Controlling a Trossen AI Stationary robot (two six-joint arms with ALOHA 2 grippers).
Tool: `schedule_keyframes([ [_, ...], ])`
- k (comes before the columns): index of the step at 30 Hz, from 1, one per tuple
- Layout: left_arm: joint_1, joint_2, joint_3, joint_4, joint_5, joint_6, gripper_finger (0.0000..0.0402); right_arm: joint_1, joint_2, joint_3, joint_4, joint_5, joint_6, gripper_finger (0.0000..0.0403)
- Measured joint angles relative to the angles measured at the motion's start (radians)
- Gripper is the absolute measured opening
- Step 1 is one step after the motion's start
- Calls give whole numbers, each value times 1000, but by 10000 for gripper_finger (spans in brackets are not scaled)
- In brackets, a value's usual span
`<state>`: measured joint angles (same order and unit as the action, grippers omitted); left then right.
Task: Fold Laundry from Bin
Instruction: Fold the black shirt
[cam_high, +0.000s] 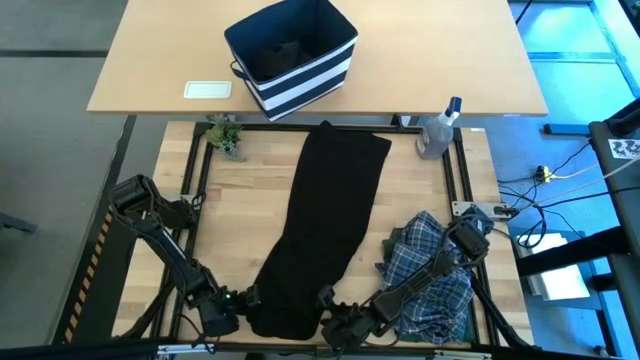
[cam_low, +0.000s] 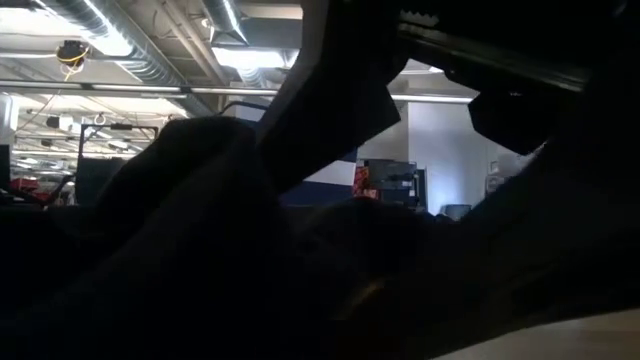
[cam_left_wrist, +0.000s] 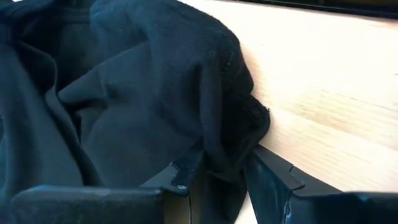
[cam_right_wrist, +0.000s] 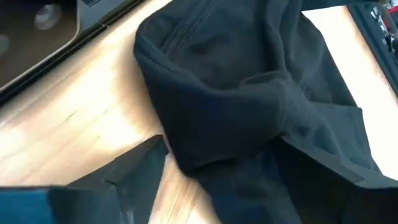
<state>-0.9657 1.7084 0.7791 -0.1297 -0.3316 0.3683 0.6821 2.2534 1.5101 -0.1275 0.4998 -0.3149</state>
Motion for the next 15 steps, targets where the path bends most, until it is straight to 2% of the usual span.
schedule_keyframes([
  [2,0,1,0,7,-13,-3,98,-3,3,0,17,13,0,279],
  [4,1,1,0,9,-25,-17,91,-5,5,-1,25,31,1,237],
  [7,9,1,0,8,-28,-56,64,-12,8,-3,23,48,28,148],
  [10,15,1,0,8,-29,-130,19,-17,9,-3,21,50,91,43],
  [11,17,1,0,8,-29,-158,12,-18,9,-3,21,49,112,24],
  [15,6,0,3,8,-43,-261,6,-13,5,-3,19,75,213,25],
])
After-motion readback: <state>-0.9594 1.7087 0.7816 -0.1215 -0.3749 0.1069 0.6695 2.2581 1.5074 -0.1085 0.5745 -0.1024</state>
